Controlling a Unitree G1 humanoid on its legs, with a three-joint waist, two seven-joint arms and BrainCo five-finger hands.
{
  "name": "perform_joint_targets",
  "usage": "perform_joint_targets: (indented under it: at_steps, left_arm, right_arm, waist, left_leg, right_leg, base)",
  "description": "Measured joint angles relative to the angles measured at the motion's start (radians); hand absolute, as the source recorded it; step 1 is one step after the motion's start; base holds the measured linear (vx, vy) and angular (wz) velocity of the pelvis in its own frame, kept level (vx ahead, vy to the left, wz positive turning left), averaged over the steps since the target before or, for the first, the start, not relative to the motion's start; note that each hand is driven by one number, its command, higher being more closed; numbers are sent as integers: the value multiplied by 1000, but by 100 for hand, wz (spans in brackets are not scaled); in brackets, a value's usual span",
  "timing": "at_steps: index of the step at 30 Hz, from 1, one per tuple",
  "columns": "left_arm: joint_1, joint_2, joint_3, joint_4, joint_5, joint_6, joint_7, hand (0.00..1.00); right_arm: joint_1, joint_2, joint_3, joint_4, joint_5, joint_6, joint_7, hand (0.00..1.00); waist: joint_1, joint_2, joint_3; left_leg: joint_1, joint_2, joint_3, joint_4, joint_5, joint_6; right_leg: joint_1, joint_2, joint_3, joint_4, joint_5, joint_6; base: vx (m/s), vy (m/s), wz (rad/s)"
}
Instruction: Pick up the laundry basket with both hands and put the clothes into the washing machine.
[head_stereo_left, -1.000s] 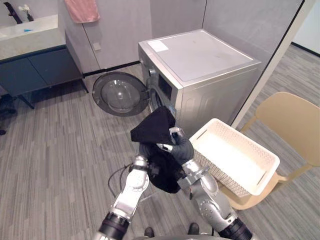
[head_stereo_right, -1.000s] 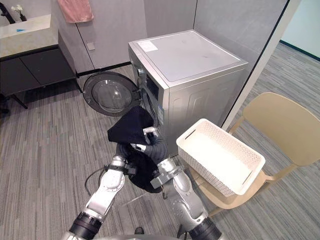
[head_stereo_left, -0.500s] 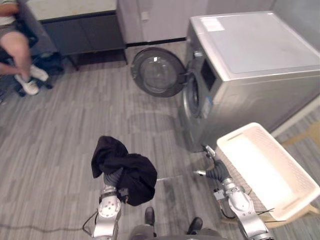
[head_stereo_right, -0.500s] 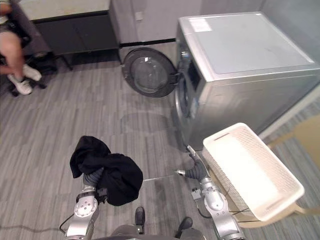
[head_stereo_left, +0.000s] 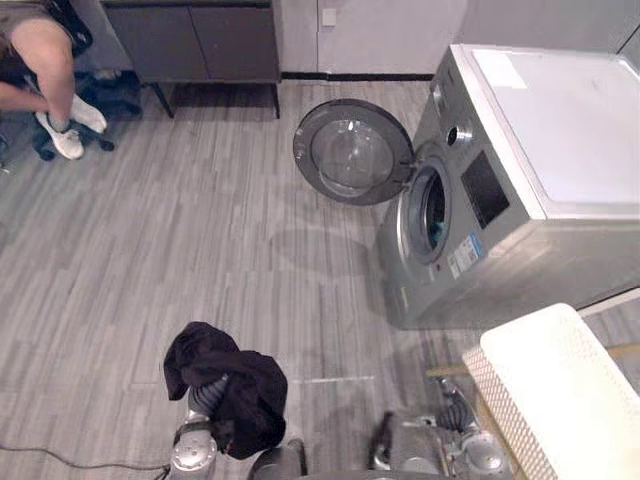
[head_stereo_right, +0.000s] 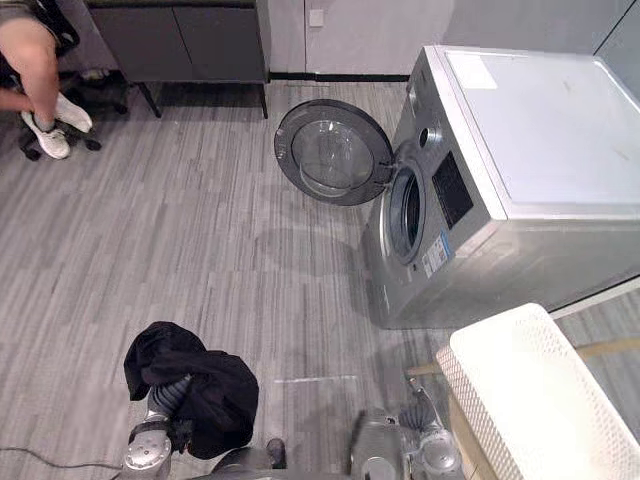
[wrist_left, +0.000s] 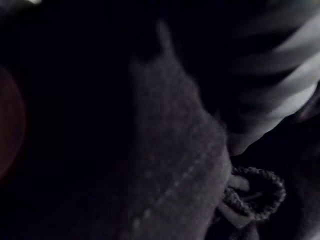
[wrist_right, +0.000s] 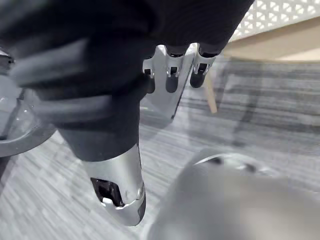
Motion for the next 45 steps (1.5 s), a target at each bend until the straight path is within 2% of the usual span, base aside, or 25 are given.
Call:
perform_joint_targets:
  at_steps: [2, 3, 4, 6, 7, 9, 10, 12, 15, 17, 19, 21, 22, 23, 24, 26, 27, 30, 32, 33, 38, 41, 42, 43, 45]
  left_arm:
    - [-34, -8, -20, 12, 0, -1, 0, 100]
    - [-42, -10, -38, 12, 0, -1, -1, 100]
    - [-46, -21, -72, 16, 2, -2, -3, 100]
    - [-55, -39, -100, 12, 3, -4, -3, 100]
    - [-49, -61, -102, 0, 3, -2, -7, 100]
    - [-18, -78, -103, -22, 2, -2, -26, 100]
    - [-12, -87, -109, -36, 2, -2, -44, 100]
    - [-20, -99, -120, -58, 2, -2, -47, 100]
    - [-32, -104, -145, -78, 3, -2, -52, 100]
    - [-33, -106, -152, -78, 3, -2, -64, 100]
    - [-34, -108, -161, -74, 5, -4, -64, 100]
    - [-34, -111, -161, -47, 12, -3, -61, 100]
    - [-31, -115, -163, -24, 15, -3, -61, 100]
    - [-31, -119, -169, -9, 17, -2, -61, 100]
    - [-31, -98, -166, 3, 18, 3, -59, 100]
    - [-30, -87, -153, 2, 18, 7, -57, 100]
    - [-31, -83, -150, 1, 18, 7, -48, 100]
    - [-45, -54, -150, -2, 9, 11, -41, 100]
    - [-58, -32, -142, -1, 4, 13, -41, 100]
    - [-70, -23, -140, 1, 3, 13, -41, 100]
    - [-75, -4, -139, 5, 3, 13, -41, 100]
    - [-82, -10, -139, 3, 6, 14, -44, 100]
    - [-72, -18, -143, 3, 9, 15, -44, 100]
    - [-70, -26, -145, 4, 11, 17, -44, 100]
    - [-84, -28, -145, 4, 11, 18, -42, 100]
  right_arm:
    - [1, 4, -15, 8, 9, 5, -14, 0]
    - [8, 4, -25, 11, 21, 15, -19, 0]
    - [-8, 3, -49, 24, 29, 24, -22, 0]
    - [-26, 10, -62, 23, 37, 27, -25, 0]
    - [-19, 19, -61, 4, 39, 36, -24, 0]
    - [-7, 43, -57, -47, 49, 35, -27, 0]
    - [-4, 56, -58, -90, 66, 33, -38, 0]
    - [-4, 66, -59, -127, 76, 32, -48, 0]
    - [-1, 75, -59, -130, 76, 37, -59, 0]
    - [4, 84, -60, -127, 76, 39, -62, 0]
    - [-13, 91, -60, -110, 74, 37, -65, 0]
    - [-25, 91, -63, -79, 72, 39, -69, 0]
    - [-15, 89, -63, -70, 70, 39, -69, 0]
    - [-13, 88, -64, -62, 67, 41, -70, 0]
    - [-6, 113, -61, -61, 62, 44, -73, 0]
    - [6, 137, -57, -62, 56, 43, -80, 0]
    - [-1, 141, -53, -59, 53, 43, -84, 0]
    - [-74, 137, -24, 35, 52, 39, -85, 0]
    - [-115, 129, -16, 87, 45, 38, -85, 0]
    - [-122, 119, -16, 99, 39, 39, -85, 0]
    - [-102, 75, -21, 135, 35, 42, -87, 0]
    - [-102, 64, -24, 155, 37, 40, -101, 0]
    - [-101, 50, -23, 159, 43, 40, -106, 0]
    - [-107, 38, -30, 161, 50, 41, -109, 0]
    - [-131, 25, -60, 165, 66, 41, -117, 0]
  waist:
    - [-12, -10, 10]
    - [-23, -16, 11]
    - [-39, 4, 8]
    - [-30, 20, 19]
    - [-27, 40, 30]
    - [-6, 41, 32]
    - [13, 32, 36]
    - [32, 8, 42]
    - [42, -4, 44]
    - [58, -6, 45]
    - [80, -9, 42]
    - [81, 10, 35]
    - [83, 29, 22]
    - [86, 23, 20]
    - [79, -15, 5]
    - [80, -60, -22]
    - [82, -53, -19]
    - [73, -59, -23]
    - [64, -59, -24]
    - [54, -49, -18]
    - [30, -27, -10]
    - [37, -23, 8]
    - [55, -6, 22]
    - [63, 3, 33]
    - [56, 20, 47]
  left_leg:
    - [59, -8, -24, -40, -15, -30]
    - [87, -10, -47, -39, -37, -65]
    - [102, 11, -58, -8, -44, -81]
    - [32, 35, -20, 173, -17, -127]
    - [-47, 82, 21, 426, 43, -149]
    - [-142, 171, 56, 750, 156, -121]
    - [-212, 211, 87, 916, 125, -78]
    - [-285, 221, 121, 969, 103, -48]
    - [-376, 206, 129, 809, 48, -40]
    - [-381, 160, 70, 643, 24, -55]
    - [-374, 64, -121, 346, 24, -71]
    - [-344, 58, -213, 187, 59, -111]
    - [-319, 73, -227, 138, 116, -123]
    - [-311, 74, -198, 170, 159, -154]
    - [-302, 56, -119, 191, 113, -133]
    - [-269, 50, 19, 189, 85, -98]
    - [-245, 60, 97, 186, 74, -73]
    - [-171, 70, 292, 125, 60, -50]
    - [-143, 77, 367, 96, 60, -49]
    - [-131, 78, 389, 81, 65, -46]
    - [-97, 85, 396, 83, 69, -42]
    - [-178, 164, 355, 353, 60, -50]
    - [-226, 203, 285, 508, 46, -52]
    - [-257, 200, 191, 554, 8, -52]
    - [-280, 195, 116, 473, -5, -56]
  right_leg:
    - [-19, 38, -11, -242, 127, -8]
    - [-15, 41, 8, -262, 233, -52]
    - [-16, 41, 6, -200, 255, -87]
    - [8, 50, -10, -170, 191, -107]
    - [84, 88, -23, -188, 157, -125]
    - [190, 152, 6, -230, 123, -154]
    - [259, 182, 44, -255, 102, -163]
    - [322, 187, 95, -288, 92, -164]
    - [400, 194, 174, -341, 92, -164]
    - [429, 197, 240, -350, 91, -163]
    - [437, 191, 365, -344, 49, -111]
    - [428, 209, 458, -308, 19, -70]
    - [423, 223, 517, -283, -10, -41]
    - [417, 222, 556, -260, -40, -22]
    - [396, 184, 594, -228, -64, 6]
    - [346, 124, 570, -202, -52, 37]
    - [323, 92, 498, -193, -34, 54]
    - [265, -39, 30, -157, -1, 21]
    - [278, -76, -207, -200, 31, -1]
    - [283, -78, -243, -216, 50, 7]
    - [318, -27, -171, -298, 77, 12]
    - [364, 11, -132, -348, 92, 1]
    - [398, 30, -97, -357, 93, -3]
    - [402, 41, -65, -354, 91, -5]
    - [391, 46, -22, -340, 90, -2]
  base:
    - [525, -143, 75]
    - [537, -176, 85]
    - [543, -182, 71]
    - [563, -216, 27]
    - [572, -243, -2]
    - [540, -195, -64]
    - [487, -145, -93]
    - [394, -88, -76]
    - [453, -3, -82]
    - [279, 138, -109]
    - [326, 257, -167]
    - [328, 387, -166]
    - [289, 414, -183]
    - [227, 449, -171]
    - [149, 398, -175]
    - [121, 358, -176]
    - [59, 268, -205]
    - [30, 198, -175]
    - [45, 136, -131]
    - [64, 91, -102]
    - [79, -42, -44]
    - [52, -75, -50]
    - [40, 60, -87]
    - [43, 98, -93]
    - [30, 150, -81]
